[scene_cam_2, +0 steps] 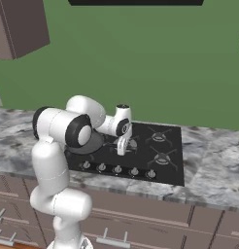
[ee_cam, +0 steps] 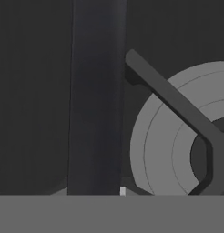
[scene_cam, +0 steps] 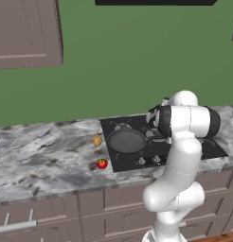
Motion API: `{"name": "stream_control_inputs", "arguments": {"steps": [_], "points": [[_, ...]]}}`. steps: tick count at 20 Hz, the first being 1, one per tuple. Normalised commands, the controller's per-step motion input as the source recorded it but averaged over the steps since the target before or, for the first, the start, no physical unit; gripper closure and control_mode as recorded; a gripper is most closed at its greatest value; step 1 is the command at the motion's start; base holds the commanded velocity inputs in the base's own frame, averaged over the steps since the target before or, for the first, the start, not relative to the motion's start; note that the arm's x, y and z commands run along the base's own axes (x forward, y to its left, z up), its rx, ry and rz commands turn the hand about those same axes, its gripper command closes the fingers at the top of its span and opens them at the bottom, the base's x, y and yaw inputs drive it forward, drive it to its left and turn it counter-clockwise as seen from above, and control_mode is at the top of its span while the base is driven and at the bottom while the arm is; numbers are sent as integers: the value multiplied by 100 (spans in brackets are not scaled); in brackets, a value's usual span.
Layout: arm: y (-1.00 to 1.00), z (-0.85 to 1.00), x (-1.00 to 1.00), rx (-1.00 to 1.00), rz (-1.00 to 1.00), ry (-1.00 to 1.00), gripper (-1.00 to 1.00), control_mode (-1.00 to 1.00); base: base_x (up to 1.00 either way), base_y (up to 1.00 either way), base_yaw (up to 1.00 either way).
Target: Place the pan on the front left burner on the stove. Then place the tomato and the onion in the pan and turn on the front left burner.
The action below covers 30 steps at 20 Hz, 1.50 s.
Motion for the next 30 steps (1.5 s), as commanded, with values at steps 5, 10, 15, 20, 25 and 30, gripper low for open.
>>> {"name": "stream_control_inputs", "arguments": {"steps": [5,10,15,20,25,30], "points": [[0,15,-13,0,0,-11,-100,-100,0,0,0],[4,50,-22,0,0,-24,-100,-100,0,0,0],[39,47,-25,0,0,-28,-100,-100,0,0,0],[36,49,-22,0,0,-26,-100,-100,0,0,0],[43,54,-15,0,5,-19,-100,-100,0,0,0],[55,40,-1,0,9,-13,-100,-100,0,0,0]]}}
